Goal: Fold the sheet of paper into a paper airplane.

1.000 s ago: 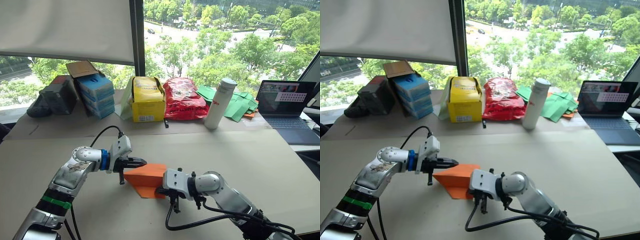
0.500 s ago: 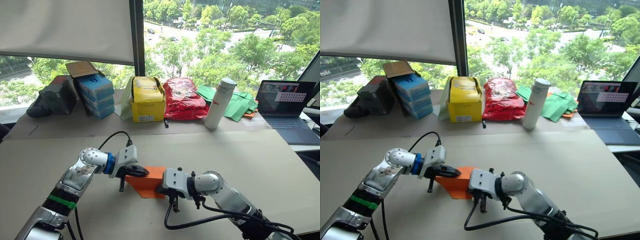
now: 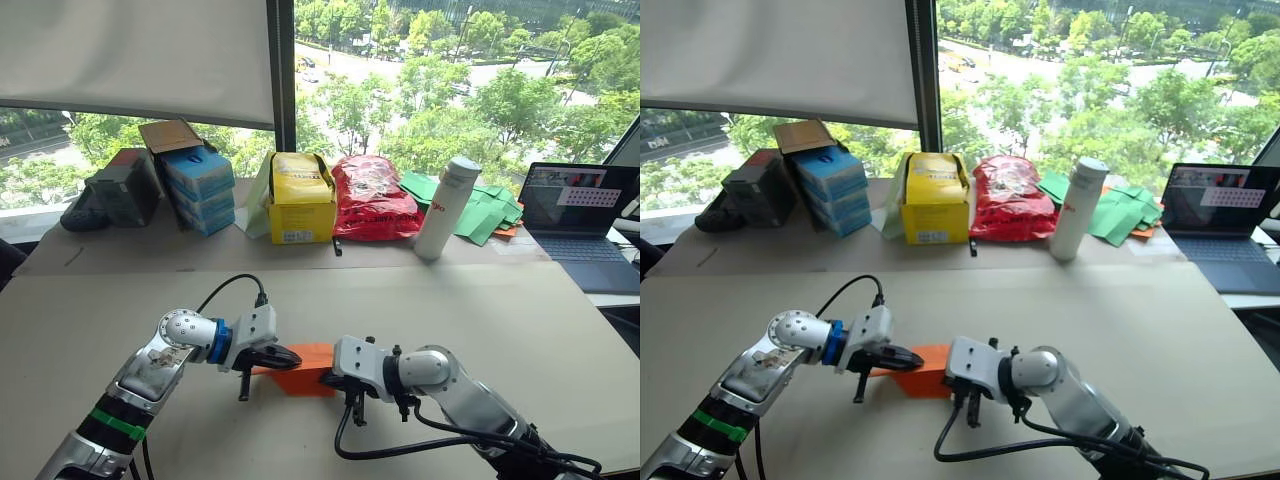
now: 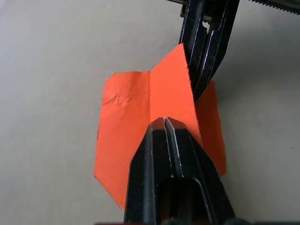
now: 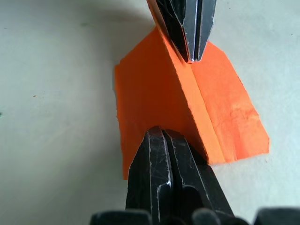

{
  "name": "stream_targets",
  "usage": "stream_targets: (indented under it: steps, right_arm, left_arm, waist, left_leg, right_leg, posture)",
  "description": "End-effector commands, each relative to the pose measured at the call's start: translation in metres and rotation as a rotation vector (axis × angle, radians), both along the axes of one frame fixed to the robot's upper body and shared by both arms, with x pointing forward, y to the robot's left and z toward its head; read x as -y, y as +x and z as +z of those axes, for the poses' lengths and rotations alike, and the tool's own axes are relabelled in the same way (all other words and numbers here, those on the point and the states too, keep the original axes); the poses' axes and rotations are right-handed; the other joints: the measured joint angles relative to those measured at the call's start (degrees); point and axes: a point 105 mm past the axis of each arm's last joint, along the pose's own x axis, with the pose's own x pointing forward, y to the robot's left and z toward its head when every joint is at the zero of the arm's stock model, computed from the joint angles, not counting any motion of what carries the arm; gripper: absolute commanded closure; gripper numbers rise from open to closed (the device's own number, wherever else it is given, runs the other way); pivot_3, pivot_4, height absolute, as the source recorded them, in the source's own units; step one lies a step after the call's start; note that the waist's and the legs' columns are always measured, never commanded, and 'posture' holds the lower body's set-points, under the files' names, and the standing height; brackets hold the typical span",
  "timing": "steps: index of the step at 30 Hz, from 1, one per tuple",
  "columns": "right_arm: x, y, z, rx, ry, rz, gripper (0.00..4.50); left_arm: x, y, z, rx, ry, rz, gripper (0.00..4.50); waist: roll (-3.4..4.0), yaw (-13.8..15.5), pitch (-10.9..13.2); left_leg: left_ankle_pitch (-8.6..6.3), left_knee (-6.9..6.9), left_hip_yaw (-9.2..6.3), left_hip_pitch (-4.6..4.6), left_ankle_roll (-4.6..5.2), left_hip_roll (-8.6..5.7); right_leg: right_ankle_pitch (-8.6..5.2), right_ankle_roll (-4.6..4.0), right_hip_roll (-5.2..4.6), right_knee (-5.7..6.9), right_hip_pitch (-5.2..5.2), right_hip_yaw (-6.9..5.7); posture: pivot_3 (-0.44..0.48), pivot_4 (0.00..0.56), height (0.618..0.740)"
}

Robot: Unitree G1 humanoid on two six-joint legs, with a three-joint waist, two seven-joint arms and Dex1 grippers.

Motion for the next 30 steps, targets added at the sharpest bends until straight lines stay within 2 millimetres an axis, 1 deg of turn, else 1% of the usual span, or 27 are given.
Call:
stream_targets:
  steps: [1,2,4,7,12,16,19,22,26,28,30]
  right_arm:
    - [0.014,-0.004,0.002,-0.05,-0.015,-0.052,4.48]
    - [0.016,-0.006,0.006,-0.064,-0.007,-0.062,4.48]
    - [0.019,-0.009,0.012,-0.086,0.011,-0.073,4.48]
    - [0.018,-0.011,0.029,-0.155,0.112,-0.106,4.48]
    - [0.023,0.004,0.05,-0.19,0.214,-0.167,4.48]
    - [0.021,0.016,0.054,-0.18,0.241,-0.193,4.48]
    - [0.018,0.029,0.055,-0.185,0.281,-0.222,3.67]
    - [0.013,0.037,0.055,-0.207,0.312,-0.218,2.6]
    - [0.008,0.041,0.053,-0.259,0.339,-0.197,1.22]
    - [0.006,0.043,0.051,-0.317,0.359,-0.188,0.54]
    - [0.007,0.043,0.047,-0.356,0.351,-0.177,0.54]
  left_arm:
    - [0.001,-0.003,0.01,0.073,-0.012,-0.015,4.5]
    - [0.001,-0.005,0.009,0.08,-0.014,-0.014,4.5]
    - [0.002,-0.008,0.009,0.088,-0.022,-0.014,4.5]
    - [-0.002,-0.014,0.002,0.137,0.012,-0.036,4.5]
    - [-0.006,-0.018,-0.007,0.194,0.003,-0.038,4.5]
    - [-0.006,-0.018,-0.013,0.247,0.01,-0.047,4.5]
    - [-0.004,-0.019,-0.014,0.28,0.0,-0.06,4.5]
    - [-0.004,-0.021,-0.018,0.303,0.021,-0.083,4.5]
    - [-0.004,-0.023,-0.021,0.304,0.026,-0.095,4.5]
    - [-0.005,-0.025,-0.021,0.311,0.034,-0.102,4.5]
    - [-0.005,-0.026,-0.022,0.317,0.037,-0.106,4.5]
  waist:
    - [0.0,0.0,0.0]
    - [0.0,0.0,0.0]
    - [0.0,-0.1,0.0]
    - [0.0,-0.1,0.0]
    - [0.03,-0.1,0.0]
    - [0.04,0.0,0.0]
    - [0.04,-0.1,0.0]
    - [0.05,-0.1,0.0]
    - [0.08,-0.1,0.0]
    - [0.08,-0.2,0.0]
    - [0.09,-0.2,0.1]
  left_leg:
    - [-0.07,0.05,0.0,-0.01,0.12,0.0]
    - [-0.17,0.05,0.0,0.0,0.28,0.0]
    - [-0.17,0.05,-0.01,-0.01,0.29,0.01]
    - [-0.17,0.05,-0.02,-0.03,0.28,0.03]
    - [-0.18,0.03,-0.07,-0.03,0.29,0.04]
    - [-0.21,0.04,-0.08,-0.04,0.33,0.03]
    - [-0.21,0.04,-0.06,-0.06,0.33,0.0]
    - [-0.2,0.04,-0.05,-0.11,0.33,-0.01]
    - [-0.21,0.04,-0.03,-0.11,0.33,0.0]
    - [-0.21,0.04,-0.03,-0.11,0.34,0.0]
    - [-0.21,0.04,-0.02,-0.1,0.35,0.0]
  right_leg:
    - [0.01,0.02,0.0,-0.01,0.01,0.01]
    - [0.02,0.03,-0.01,-0.01,0.01,0.01]
    - [0.02,0.03,-0.02,0.0,-0.01,0.01]
    - [0.02,0.02,-0.03,-0.01,-0.03,0.01]
    - [0.03,0.01,-0.1,-0.02,-0.04,0.0]
    - [0.03,0.01,-0.18,-0.03,-0.04,0.01]
    - [0.03,0.02,-0.2,-0.03,-0.05,-0.03]
    - [0.04,0.03,-0.19,-0.03,-0.09,-0.06]
    - [0.04,0.03,-0.14,-0.02,-0.09,-0.07]
    - [0.04,0.04,-0.14,-0.02,-0.08,-0.07]
    - [0.05,0.05,-0.13,-0.02,-0.08,-0.06]
  posture:
    - [0.0,0.15,0.74]
    - [0.0,0.15,0.74]
    - [0.0,0.15,0.74]
    - [0.0,0.15,0.74]
    - [0.0,0.15,0.74]
    - [0.0,0.15,0.74]
    - [0.0,0.15,0.74]
    - [0.0,0.15,0.74]
    - [0.0,0.15,0.74]
    - [0.0,0.15,0.74]
    - [0.0,0.15,0.74]
